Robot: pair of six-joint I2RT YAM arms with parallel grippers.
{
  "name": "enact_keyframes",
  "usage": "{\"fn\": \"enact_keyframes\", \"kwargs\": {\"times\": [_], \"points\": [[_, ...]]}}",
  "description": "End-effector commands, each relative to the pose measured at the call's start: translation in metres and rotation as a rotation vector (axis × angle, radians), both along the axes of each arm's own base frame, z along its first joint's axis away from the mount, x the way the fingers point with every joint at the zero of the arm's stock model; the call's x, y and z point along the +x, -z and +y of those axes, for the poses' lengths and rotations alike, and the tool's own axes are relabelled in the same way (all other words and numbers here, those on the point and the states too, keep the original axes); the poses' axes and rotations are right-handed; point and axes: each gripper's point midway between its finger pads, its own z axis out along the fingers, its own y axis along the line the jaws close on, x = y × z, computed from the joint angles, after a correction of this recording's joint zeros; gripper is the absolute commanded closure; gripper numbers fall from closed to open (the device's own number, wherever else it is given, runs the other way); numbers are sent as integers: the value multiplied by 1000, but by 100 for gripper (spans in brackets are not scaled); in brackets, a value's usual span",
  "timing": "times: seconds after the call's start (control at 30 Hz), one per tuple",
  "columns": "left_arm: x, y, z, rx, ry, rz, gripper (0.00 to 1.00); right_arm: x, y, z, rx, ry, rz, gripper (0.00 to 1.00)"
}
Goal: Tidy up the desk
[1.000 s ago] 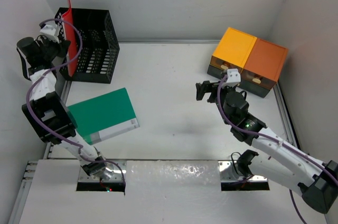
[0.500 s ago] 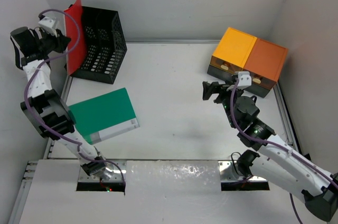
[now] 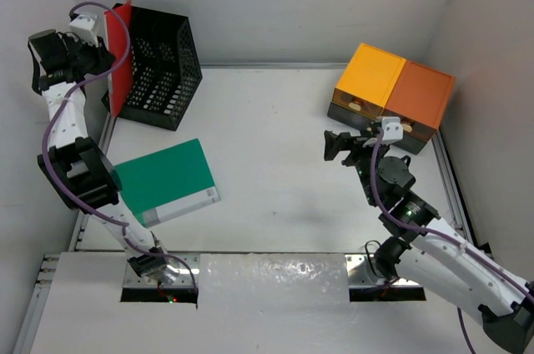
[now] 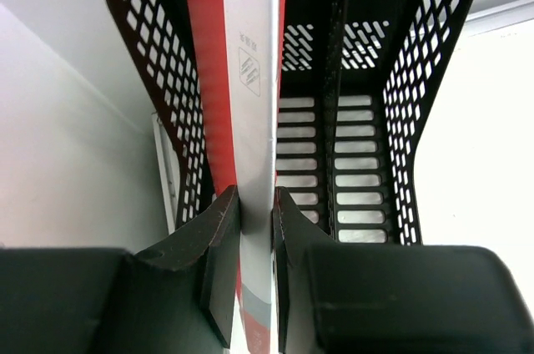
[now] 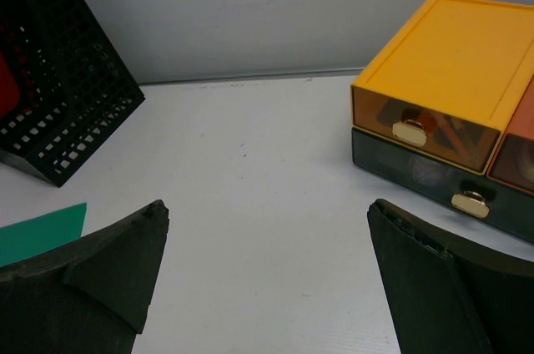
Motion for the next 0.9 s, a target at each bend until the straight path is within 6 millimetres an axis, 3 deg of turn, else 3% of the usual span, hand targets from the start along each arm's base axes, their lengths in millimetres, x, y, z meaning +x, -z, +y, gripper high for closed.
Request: {"fn": "enact_keyframes", "kwargs": {"times": [0.0, 0.1, 0.3, 0.7, 0.77, 0.87], "points": [[-3, 0, -5, -69, -31, 51, 100, -3, -8, -6, -1, 14, -28, 1], [-4, -2, -17, -125, 7, 34, 100, -6, -8, -11, -2, 28, -35, 1], [-6, 23, -29, -143, 16, 63, 100, -11, -9, -19, -10, 41, -45, 1], [-28, 25, -69, -154, 180, 29, 100, -16, -8, -25, -14, 52, -45, 1], [-26, 27, -67, -137, 182, 27, 100, -16, -8, -26, -17, 52, -45, 1], [-15, 28, -43, -77, 69, 27, 100, -16, -10, -26, -15, 52, -48, 1]]}}
